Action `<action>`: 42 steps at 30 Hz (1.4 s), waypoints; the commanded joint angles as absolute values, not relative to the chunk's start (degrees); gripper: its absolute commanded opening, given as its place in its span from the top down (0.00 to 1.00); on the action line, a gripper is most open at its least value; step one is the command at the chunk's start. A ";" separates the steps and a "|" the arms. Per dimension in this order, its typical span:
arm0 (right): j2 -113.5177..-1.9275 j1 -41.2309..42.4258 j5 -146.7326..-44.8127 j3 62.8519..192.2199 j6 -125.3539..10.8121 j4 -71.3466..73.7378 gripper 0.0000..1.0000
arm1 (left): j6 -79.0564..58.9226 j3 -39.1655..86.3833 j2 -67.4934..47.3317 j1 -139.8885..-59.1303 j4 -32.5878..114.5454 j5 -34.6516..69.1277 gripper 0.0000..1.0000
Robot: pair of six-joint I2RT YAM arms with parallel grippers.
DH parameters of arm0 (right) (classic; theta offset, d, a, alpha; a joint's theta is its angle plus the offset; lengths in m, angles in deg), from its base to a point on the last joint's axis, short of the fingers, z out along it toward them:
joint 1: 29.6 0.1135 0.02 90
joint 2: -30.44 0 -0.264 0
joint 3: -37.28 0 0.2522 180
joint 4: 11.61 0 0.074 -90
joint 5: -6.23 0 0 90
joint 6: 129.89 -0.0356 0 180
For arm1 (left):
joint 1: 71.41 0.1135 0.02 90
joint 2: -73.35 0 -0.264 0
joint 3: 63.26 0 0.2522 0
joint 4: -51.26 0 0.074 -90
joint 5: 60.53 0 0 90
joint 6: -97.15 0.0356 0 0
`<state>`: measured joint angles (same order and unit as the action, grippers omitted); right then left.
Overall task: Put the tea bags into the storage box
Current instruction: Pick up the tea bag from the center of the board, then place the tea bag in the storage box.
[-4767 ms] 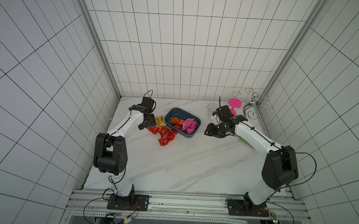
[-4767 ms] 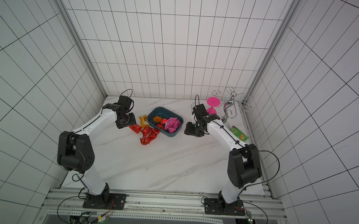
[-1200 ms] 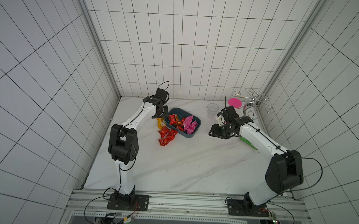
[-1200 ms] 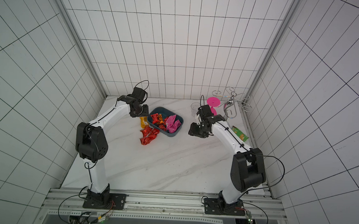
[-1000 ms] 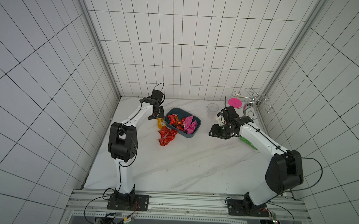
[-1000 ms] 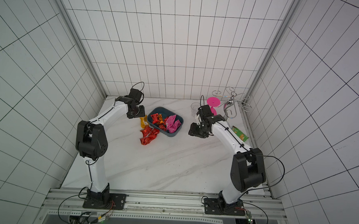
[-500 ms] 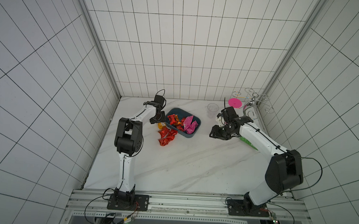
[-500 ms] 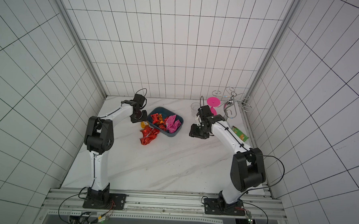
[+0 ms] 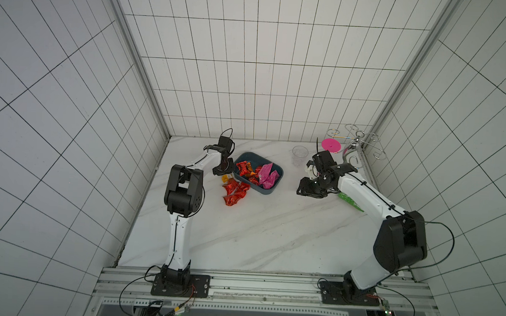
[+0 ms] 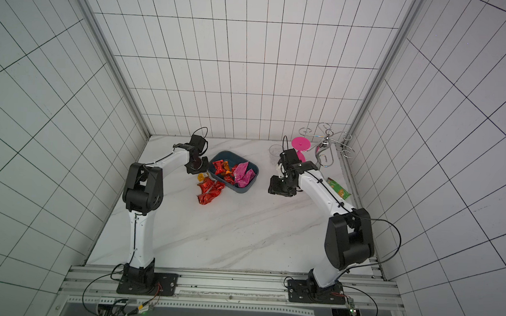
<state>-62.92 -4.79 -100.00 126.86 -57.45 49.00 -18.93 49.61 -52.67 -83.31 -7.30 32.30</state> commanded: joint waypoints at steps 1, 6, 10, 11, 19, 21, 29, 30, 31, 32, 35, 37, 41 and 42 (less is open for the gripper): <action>-64.10 -5.35 -99.98 130.21 -56.67 50.31 0.49 | -18.70 48.22 -49.01 -82.10 -6.91 33.55 0.75; -64.57 -5.37 -100.51 130.78 -57.26 49.75 0.49 | -16.64 48.21 -44.71 -81.89 -9.41 33.76 0.75; -64.15 -5.42 -100.86 129.42 -58.59 47.82 0.49 | -15.60 49.67 -42.24 -82.43 -11.35 30.15 0.75; -63.93 -5.37 -100.90 128.92 -58.89 47.18 0.49 | -15.36 50.44 -42.15 -82.63 -11.94 28.83 0.75; -62.40 -5.35 -101.07 125.40 -60.87 44.52 0.49 | -14.33 59.84 -44.63 -88.11 -16.20 23.33 0.74; -62.34 -5.39 -101.30 124.88 -60.89 44.49 0.49 | -14.38 63.14 -46.85 -89.58 -17.42 22.38 0.73; -62.19 -5.59 -100.29 125.40 -60.01 44.48 0.49 | -15.76 74.25 -55.10 -93.41 -20.44 19.48 0.72; -62.07 -5.63 -100.15 125.31 -59.86 44.59 0.49 | -15.92 74.93 -55.77 -93.62 -20.58 19.37 0.72; -62.02 -5.72 -100.18 125.26 -59.69 44.68 0.49 | -16.09 75.54 -56.47 -93.80 -20.66 19.43 0.72; -61.92 -5.79 -100.11 125.31 -59.51 44.76 0.49 | -16.24 75.97 -57.05 -93.97 -20.65 19.52 0.72; -61.93 -6.12 -100.01 125.60 -58.90 45.22 0.49 | -16.91 76.19 -58.30 -94.09 -20.86 19.97 0.72; -61.91 -6.29 -99.96 126.09 -58.55 45.80 0.49 | -17.24 76.19 -58.90 -94.04 -20.84 20.04 0.69; -61.77 -6.49 -99.94 126.80 -58.00 46.85 0.49 | -17.88 76.27 -59.28 -94.06 -20.71 19.50 0.64; -61.68 -6.58 -99.90 126.81 -57.93 47.06 0.49 | -18.05 76.20 -59.12 -94.09 -20.67 19.37 0.62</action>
<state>-63.62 -6.03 -100.68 126.16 -59.13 45.28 -17.64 74.47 -58.66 -93.91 -20.85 20.25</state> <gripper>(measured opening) 0.507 0.367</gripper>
